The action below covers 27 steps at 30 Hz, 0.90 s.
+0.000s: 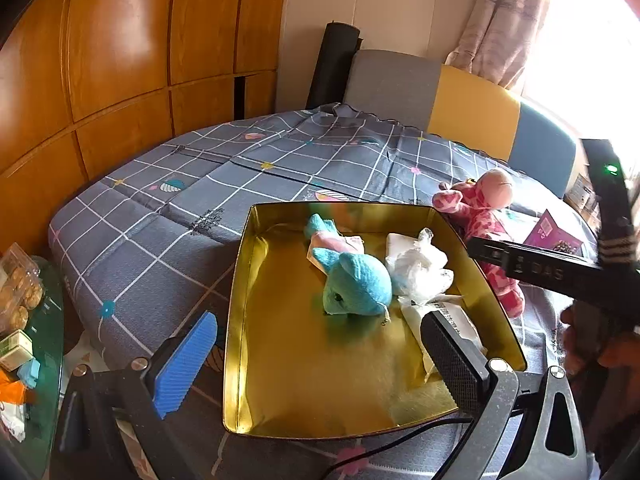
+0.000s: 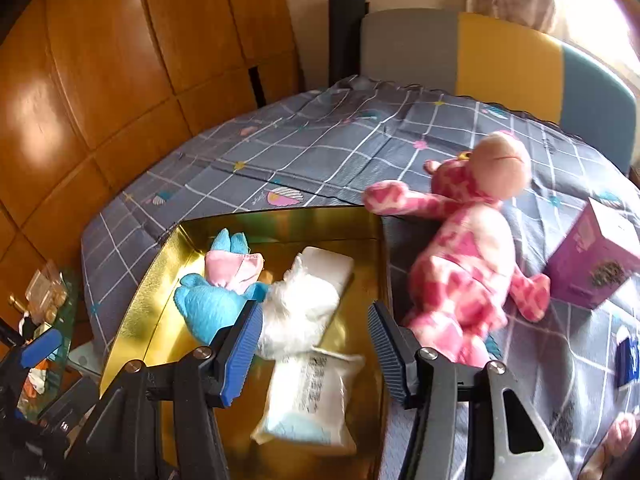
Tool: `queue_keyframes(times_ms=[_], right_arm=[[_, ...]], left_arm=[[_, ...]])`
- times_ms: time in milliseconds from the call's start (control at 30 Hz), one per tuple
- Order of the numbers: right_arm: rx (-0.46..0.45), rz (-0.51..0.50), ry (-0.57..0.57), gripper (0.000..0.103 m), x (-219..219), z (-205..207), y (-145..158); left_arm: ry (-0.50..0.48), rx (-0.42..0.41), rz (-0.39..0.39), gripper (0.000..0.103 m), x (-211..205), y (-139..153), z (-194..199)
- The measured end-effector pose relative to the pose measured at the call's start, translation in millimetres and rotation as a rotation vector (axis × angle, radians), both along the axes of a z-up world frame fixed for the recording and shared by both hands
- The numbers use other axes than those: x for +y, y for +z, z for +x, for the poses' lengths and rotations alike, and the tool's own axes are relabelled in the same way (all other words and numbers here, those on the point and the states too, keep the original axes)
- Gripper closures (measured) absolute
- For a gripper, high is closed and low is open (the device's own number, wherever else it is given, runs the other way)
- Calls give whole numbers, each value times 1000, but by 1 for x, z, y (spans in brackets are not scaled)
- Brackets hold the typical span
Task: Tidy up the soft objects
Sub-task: 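Carry the plastic bag into the gold tray and release it with the right tool, then move both tools toward the socks and cloths on the bed cover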
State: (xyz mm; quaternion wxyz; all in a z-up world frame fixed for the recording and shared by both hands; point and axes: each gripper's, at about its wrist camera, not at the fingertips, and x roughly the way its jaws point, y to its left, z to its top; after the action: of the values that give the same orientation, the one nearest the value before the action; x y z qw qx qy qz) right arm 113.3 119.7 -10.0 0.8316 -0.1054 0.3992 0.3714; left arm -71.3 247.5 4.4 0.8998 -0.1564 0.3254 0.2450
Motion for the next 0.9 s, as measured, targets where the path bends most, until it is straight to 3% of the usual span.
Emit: queue_keyframes(times_ms=[533, 900], right_arm=[[-59, -6, -99, 47, -94, -38, 5], [-73, -34, -325, 47, -208, -25, 11]], left_arm=[[-84, 16, 29, 0, -31, 5, 5], [-187, 29, 66, 0, -63, 10, 22]])
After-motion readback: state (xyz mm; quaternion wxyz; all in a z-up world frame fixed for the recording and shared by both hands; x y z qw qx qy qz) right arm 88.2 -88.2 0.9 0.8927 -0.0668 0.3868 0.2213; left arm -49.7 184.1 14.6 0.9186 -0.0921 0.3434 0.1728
